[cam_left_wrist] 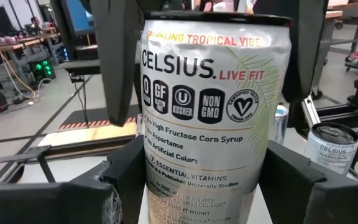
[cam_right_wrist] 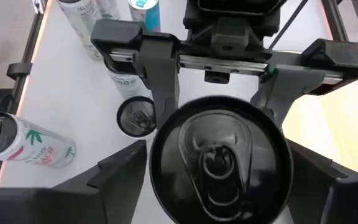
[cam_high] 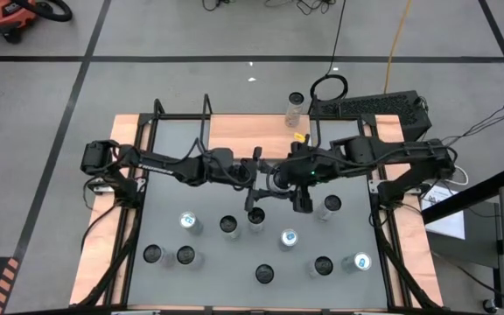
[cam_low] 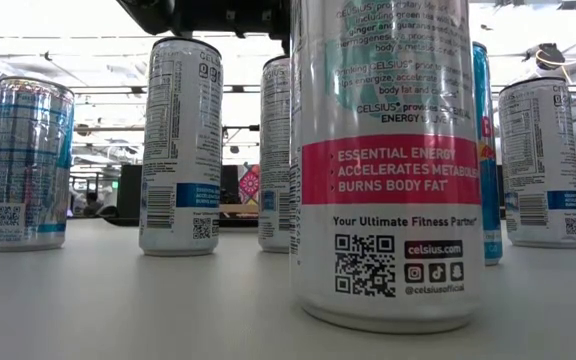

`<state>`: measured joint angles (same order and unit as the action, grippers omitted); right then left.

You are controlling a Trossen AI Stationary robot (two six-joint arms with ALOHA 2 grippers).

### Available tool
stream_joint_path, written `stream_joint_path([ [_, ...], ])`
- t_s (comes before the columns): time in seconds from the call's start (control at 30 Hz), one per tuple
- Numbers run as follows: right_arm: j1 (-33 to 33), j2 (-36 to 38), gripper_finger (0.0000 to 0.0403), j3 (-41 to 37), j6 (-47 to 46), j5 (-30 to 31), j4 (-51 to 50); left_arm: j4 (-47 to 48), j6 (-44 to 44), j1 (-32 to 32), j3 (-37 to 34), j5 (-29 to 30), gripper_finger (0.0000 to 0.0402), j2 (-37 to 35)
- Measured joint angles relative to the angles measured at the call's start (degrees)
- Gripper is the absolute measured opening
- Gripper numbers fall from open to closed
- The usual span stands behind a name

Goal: Place canned beverage on shelf
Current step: Put the top white yellow soda can on the shelf aligned with the white yellow soda can

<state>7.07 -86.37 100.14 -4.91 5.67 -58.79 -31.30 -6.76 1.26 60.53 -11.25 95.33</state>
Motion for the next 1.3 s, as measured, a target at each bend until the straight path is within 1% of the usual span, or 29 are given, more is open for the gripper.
stream_joint_path([
  [0.17,-0.04,0.49,0.026,0.11,-0.02,-0.1,-0.41,1.68,0.05,0.0,0.0,0.64,0.0242,0.08],
  [0.3,-0.4,0.83,0.0247,0.11,-0.63,-3.05,-1.8,1.7,0.01,0.11,0.0,0.78,0.0242,0.09],
  [0.4,-0.44,0.52,0.024,0.11,-1.19,-3.9,-2.49,2.04,0.05,0.11,-0.02,0.77,0.0242,0.09],
  [0.6,-0.55,0.44,0.023,0.11,-0.28,-2.94,-2.31,1.8,0.38,0.1,-0.02,0.82,0.0242,0.09],
  [1.07,-1.14,0.44,0.0184,0.11,1.24,-2.64,-2.17,1.85,0.42,0.14,-0.02,1.76,0.0243,0.09],
  [1.17,-1.14,0.44,0.018,0.11,1.66,-2.61,-2.3,1.9,0.42,0.07,-0.02,2.82,0.0254,0.09],
  [1.3,-1.18,0.5,0.0179,0.09,2.67,-2.37,-2.38,1.62,0.43,0.07,-0.02,4.72,0.0294,0.09],
])
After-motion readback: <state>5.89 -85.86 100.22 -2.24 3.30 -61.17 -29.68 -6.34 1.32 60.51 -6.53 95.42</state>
